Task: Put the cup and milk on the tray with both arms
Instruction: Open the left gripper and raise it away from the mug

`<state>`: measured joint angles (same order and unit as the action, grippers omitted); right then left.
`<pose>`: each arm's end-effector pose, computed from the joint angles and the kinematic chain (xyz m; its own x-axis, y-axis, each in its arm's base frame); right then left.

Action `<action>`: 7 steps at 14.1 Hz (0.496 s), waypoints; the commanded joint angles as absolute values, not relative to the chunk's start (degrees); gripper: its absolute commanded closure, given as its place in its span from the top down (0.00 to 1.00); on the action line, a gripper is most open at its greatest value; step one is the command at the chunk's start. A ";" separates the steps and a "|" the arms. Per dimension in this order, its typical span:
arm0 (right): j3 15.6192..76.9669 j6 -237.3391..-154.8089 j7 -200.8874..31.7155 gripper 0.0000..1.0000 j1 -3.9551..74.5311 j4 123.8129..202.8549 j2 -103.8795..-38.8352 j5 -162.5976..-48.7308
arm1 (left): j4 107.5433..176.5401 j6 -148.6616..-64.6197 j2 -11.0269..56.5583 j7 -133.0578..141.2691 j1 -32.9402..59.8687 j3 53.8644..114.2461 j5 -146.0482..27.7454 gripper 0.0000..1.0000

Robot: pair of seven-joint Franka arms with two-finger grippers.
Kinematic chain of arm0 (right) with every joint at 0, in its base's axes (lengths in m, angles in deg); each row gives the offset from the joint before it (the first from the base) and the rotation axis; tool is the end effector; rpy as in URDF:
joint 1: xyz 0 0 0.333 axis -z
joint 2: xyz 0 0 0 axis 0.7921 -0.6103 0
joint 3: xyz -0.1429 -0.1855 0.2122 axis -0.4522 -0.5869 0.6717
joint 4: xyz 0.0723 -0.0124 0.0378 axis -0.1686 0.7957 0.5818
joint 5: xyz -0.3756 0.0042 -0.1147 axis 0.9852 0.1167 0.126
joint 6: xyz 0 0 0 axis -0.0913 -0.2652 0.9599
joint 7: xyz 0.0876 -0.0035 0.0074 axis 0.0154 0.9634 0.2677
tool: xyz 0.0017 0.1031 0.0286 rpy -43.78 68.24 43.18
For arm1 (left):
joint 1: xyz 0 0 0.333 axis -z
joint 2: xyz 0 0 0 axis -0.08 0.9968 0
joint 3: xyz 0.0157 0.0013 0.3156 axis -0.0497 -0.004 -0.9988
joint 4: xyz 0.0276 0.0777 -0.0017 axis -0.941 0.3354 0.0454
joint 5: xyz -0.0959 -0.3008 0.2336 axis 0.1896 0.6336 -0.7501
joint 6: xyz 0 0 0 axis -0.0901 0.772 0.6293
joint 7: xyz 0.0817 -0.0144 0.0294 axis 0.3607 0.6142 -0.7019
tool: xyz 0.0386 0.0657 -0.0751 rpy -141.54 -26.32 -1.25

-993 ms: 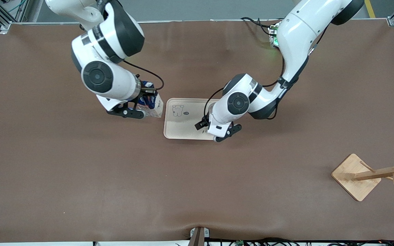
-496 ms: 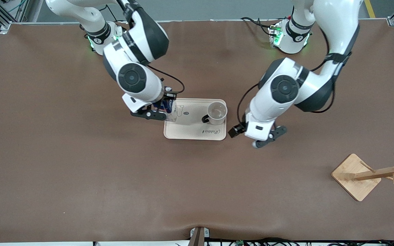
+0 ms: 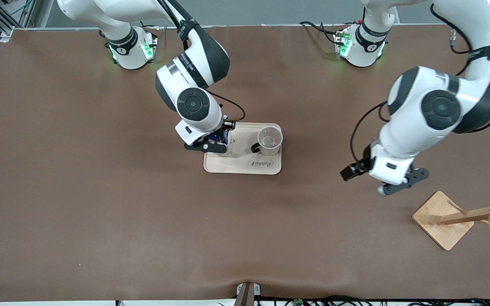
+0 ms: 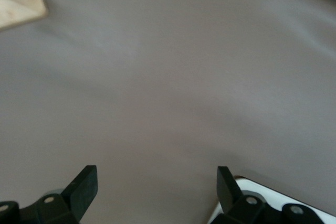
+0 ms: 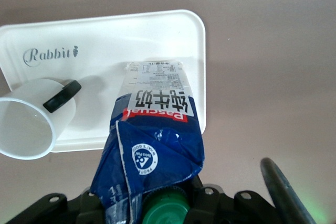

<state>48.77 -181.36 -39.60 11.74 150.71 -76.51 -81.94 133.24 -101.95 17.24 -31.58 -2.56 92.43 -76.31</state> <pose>0.5127 0.4276 0.3608 0.9457 -0.1050 -0.3077 -0.1043 -0.9944 0.0187 0.6375 -0.1773 0.4577 0.9296 0.3671 0.0332 0.3649 -0.9293 0.0565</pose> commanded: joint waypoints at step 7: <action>48.23 -180.82 -44.05 0.00 9.94 149.74 -79.36 -80.25 | 125.66 -84.60 9.45 -16.89 -9.82 92.71 -77.81 1.00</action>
